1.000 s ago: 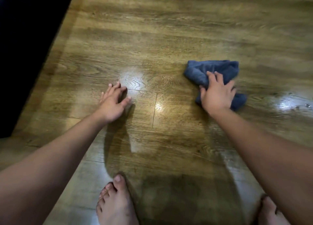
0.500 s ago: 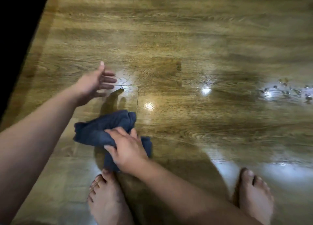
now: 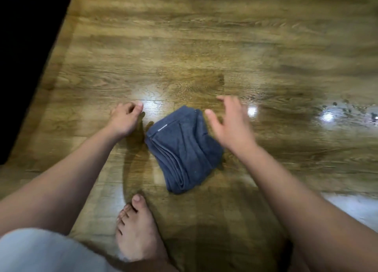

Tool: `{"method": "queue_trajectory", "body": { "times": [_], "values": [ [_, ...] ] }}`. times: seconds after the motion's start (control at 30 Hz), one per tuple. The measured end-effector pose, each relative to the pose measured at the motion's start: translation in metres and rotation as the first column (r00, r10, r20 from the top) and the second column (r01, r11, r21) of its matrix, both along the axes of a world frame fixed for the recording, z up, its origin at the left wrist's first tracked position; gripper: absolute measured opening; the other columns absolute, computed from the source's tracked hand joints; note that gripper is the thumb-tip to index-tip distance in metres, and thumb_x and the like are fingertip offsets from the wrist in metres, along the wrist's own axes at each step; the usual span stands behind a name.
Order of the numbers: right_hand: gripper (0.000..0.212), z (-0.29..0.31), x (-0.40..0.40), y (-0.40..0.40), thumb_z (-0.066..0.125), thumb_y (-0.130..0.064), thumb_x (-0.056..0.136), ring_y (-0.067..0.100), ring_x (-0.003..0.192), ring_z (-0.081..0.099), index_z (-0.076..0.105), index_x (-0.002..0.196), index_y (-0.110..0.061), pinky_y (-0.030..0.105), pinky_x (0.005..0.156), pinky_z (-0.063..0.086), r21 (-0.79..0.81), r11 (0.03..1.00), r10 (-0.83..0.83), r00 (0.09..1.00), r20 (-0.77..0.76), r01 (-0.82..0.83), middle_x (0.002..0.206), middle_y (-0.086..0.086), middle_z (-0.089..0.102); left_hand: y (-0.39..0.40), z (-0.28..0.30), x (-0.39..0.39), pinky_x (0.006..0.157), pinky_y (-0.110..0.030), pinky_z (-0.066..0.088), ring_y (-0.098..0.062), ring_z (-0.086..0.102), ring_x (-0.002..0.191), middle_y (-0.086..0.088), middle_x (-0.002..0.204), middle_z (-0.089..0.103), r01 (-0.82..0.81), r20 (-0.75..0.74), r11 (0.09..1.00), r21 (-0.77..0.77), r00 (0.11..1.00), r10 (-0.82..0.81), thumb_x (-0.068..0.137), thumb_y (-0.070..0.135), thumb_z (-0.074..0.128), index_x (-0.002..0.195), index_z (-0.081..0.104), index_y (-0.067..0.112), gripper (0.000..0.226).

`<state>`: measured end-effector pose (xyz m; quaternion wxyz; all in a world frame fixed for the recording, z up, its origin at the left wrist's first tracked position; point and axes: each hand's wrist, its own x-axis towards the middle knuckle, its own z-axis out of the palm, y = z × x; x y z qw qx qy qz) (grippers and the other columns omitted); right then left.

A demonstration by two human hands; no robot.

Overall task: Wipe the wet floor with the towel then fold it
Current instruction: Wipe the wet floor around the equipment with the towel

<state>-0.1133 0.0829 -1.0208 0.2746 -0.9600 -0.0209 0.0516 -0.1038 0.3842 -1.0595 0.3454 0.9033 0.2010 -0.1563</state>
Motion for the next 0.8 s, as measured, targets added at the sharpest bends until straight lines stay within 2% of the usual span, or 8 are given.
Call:
{"method": "queue_trajectory", "body": {
  "times": [0.1, 0.17, 0.2, 0.37, 0.47, 0.63, 0.7, 0.8],
  "values": [
    [0.092, -0.020, -0.047, 0.066, 0.029, -0.087, 0.080, 0.047, 0.144, 0.020, 0.015, 0.156, -0.036, 0.067, 0.109, 0.026, -0.208, 0.925, 0.282, 0.942, -0.183, -0.317, 0.166, 0.002, 0.014, -0.001, -0.005, -0.002, 0.109, -0.045, 0.033, -0.044, 0.045, 0.123, -0.030, 0.120, 0.054, 0.007, 0.013, 0.995, 0.102, 1.000, -0.009, 0.102, 0.049, 0.042, 0.093, 0.063, 0.010, 0.045],
    [0.101, -0.043, -0.080, 0.093, 0.032, -0.088, 0.079, 0.053, 0.148, -0.002, 0.000, 0.159, -0.035, 0.075, 0.110, 0.003, -0.358, 0.819, 0.387, 0.893, -0.230, -0.448, 0.169, 0.005, -0.004, 0.001, -0.008, -0.006, 0.110, -0.044, 0.033, -0.041, 0.044, 0.126, -0.024, 0.126, 0.055, 0.028, 0.025, 0.992, 0.126, 0.999, -0.032, 0.093, 0.060, 0.037, 0.101, 0.068, 0.008, 0.061],
    [0.101, -0.053, -0.087, 0.096, 0.037, -0.085, 0.081, 0.054, 0.147, -0.005, 0.000, 0.159, -0.034, 0.075, 0.109, -0.001, -0.413, 0.794, 0.398, 0.895, -0.201, -0.446, 0.169, 0.007, -0.005, 0.001, -0.010, -0.008, 0.111, -0.044, 0.033, -0.039, 0.044, 0.128, -0.020, 0.128, 0.055, 0.036, 0.036, 0.991, 0.128, 0.999, -0.041, 0.088, 0.062, 0.033, 0.106, 0.069, 0.008, 0.067],
    [0.090, -0.073, -0.051, 0.072, 0.049, -0.073, 0.084, 0.053, 0.148, 0.006, 0.010, 0.158, -0.042, 0.074, 0.111, 0.009, -0.453, 0.831, 0.335, 0.941, -0.059, -0.324, 0.169, 0.001, 0.000, 0.007, -0.020, -0.018, 0.111, -0.046, 0.031, -0.029, 0.040, 0.132, -0.005, 0.133, 0.053, 0.048, 0.108, 0.989, 0.137, 0.992, -0.063, 0.092, 0.059, 0.042, 0.112, 0.070, 0.017, 0.053],
    [0.085, -0.074, 0.003, 0.050, 0.047, -0.070, 0.087, 0.052, 0.147, 0.007, 0.007, 0.157, -0.044, 0.074, 0.110, 0.015, -0.489, 0.847, 0.199, 0.977, -0.075, -0.210, 0.169, -0.003, 0.002, 0.008, -0.024, -0.024, 0.107, -0.047, 0.028, -0.024, 0.036, 0.132, 0.002, 0.136, 0.050, 0.044, 0.151, 0.985, 0.166, 0.986, -0.069, 0.099, 0.049, 0.049, 0.112, 0.068, 0.025, 0.034],
    [0.074, -0.066, 0.052, 0.035, 0.047, -0.059, 0.096, 0.052, 0.147, 0.009, 0.011, 0.158, -0.040, 0.074, 0.109, 0.019, -0.476, 0.879, -0.030, 0.992, -0.126, -0.034, 0.168, -0.006, 0.006, -0.012, -0.025, -0.029, 0.107, -0.048, 0.023, -0.019, 0.030, 0.138, 0.005, 0.145, 0.041, 0.013, 0.145, 0.981, 0.193, 0.989, -0.041, 0.098, 0.047, 0.050, 0.116, 0.064, 0.030, 0.028],
    [0.073, -0.061, 0.030, 0.052, 0.045, -0.059, 0.096, 0.051, 0.148, 0.008, 0.012, 0.158, -0.037, 0.072, 0.110, 0.017, -0.493, 0.867, 0.019, 0.993, -0.113, -0.073, 0.168, -0.005, 0.006, -0.021, -0.026, -0.030, 0.106, -0.047, 0.023, -0.020, 0.029, 0.138, 0.004, 0.145, 0.040, -0.023, 0.165, 0.979, 0.204, 0.986, -0.011, 0.097, 0.045, 0.050, 0.117, 0.062, 0.030, 0.028],
    [0.075, -0.059, -0.037, 0.081, 0.044, -0.061, 0.095, 0.049, 0.149, 0.009, 0.015, 0.159, -0.034, 0.068, 0.112, 0.013, -0.484, 0.827, 0.265, 0.958, -0.112, -0.286, 0.169, -0.002, 0.007, -0.030, -0.025, -0.026, 0.107, -0.049, 0.023, -0.024, 0.032, 0.137, 0.000, 0.142, 0.043, -0.083, 0.186, 0.970, 0.226, 0.982, 0.041, 0.097, 0.044, 0.051, 0.117, 0.062, 0.028, 0.028]
  ]
}}
